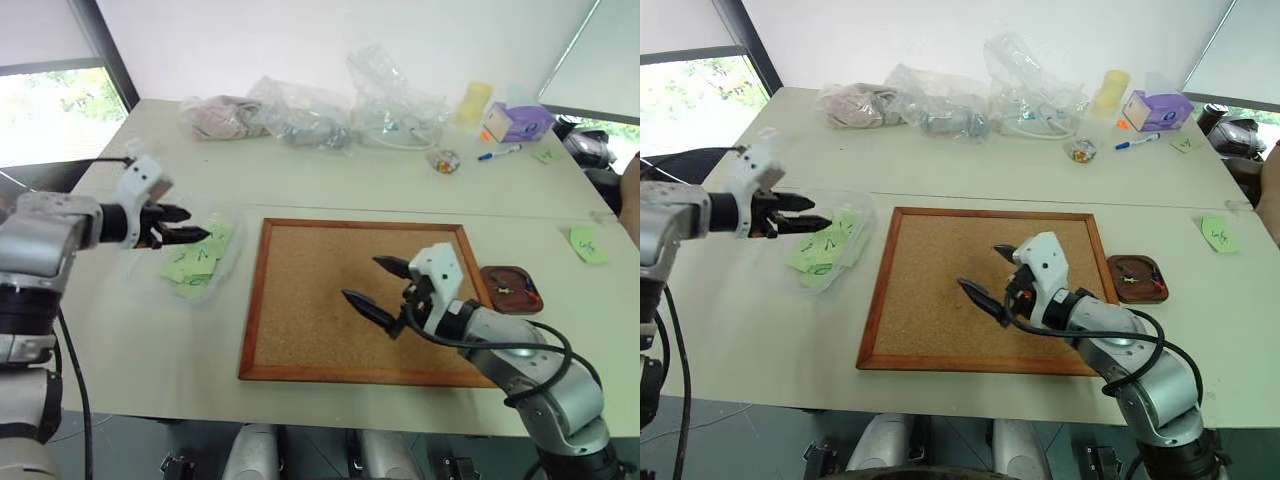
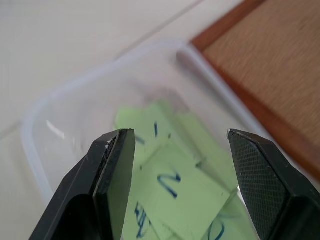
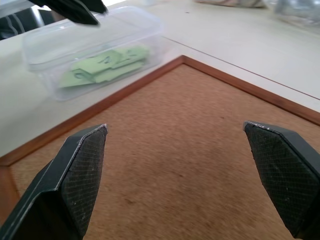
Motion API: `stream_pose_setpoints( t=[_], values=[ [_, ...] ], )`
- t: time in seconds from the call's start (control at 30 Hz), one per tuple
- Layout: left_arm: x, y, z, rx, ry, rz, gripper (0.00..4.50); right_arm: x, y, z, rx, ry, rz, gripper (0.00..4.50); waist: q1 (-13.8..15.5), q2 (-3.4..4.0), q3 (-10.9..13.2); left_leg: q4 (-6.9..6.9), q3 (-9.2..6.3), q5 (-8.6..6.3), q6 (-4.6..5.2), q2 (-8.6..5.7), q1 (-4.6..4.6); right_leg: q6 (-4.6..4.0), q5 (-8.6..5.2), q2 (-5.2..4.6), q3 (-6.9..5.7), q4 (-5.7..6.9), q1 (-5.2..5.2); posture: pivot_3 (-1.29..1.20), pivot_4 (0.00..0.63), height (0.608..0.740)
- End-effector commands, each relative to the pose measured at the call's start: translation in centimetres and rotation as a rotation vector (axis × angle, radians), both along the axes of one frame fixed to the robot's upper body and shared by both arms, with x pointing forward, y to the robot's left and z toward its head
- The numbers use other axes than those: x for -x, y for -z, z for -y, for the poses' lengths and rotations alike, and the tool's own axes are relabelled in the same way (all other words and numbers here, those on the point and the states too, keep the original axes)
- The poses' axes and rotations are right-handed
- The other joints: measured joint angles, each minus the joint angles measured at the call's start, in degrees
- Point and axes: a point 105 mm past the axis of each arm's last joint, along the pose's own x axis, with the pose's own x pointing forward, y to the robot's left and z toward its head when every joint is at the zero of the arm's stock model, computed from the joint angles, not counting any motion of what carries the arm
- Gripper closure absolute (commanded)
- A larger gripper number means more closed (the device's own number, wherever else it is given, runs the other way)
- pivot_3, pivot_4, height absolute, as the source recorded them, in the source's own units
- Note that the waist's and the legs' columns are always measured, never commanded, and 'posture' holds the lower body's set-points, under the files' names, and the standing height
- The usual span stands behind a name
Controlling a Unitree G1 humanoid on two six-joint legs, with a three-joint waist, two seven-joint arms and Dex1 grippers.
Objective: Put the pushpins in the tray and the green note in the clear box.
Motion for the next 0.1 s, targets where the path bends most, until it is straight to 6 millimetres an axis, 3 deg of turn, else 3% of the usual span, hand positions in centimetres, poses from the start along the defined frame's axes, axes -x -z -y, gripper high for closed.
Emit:
stream_pose_setpoints(
  t=[0.03, 0.1],
  values=[
    [1.6, -4.1, 4.2, 0.12, 0.217, 0.118, 1.21, 0.1, -2.8, 2.5, -0.079, 0.097, 0.084, 0.0, 0.16, 0.0, 0.0, 0.01, 0.0, 0.0, 0.0, 0.0, -0.01, 0.0, 0.0, -0.01, 0.0, 0.0, 0.01, 0.0, 0.15, 0.737],
    [2.6, -3.8, 7.4, 0.178, 0.33, 0.112, 1.21, 0.4, -3.4, 3.9, -0.108, 0.15, 0.089, 0.0, 0.15, 0.0, -0.01, 0.02, -0.01, 0.0, 0.0, 0.0, -0.01, 0.01, 0.0, -0.04, 0.0, 0.0, 0.03, 0.0, 0.15, 0.737]
  ],
)
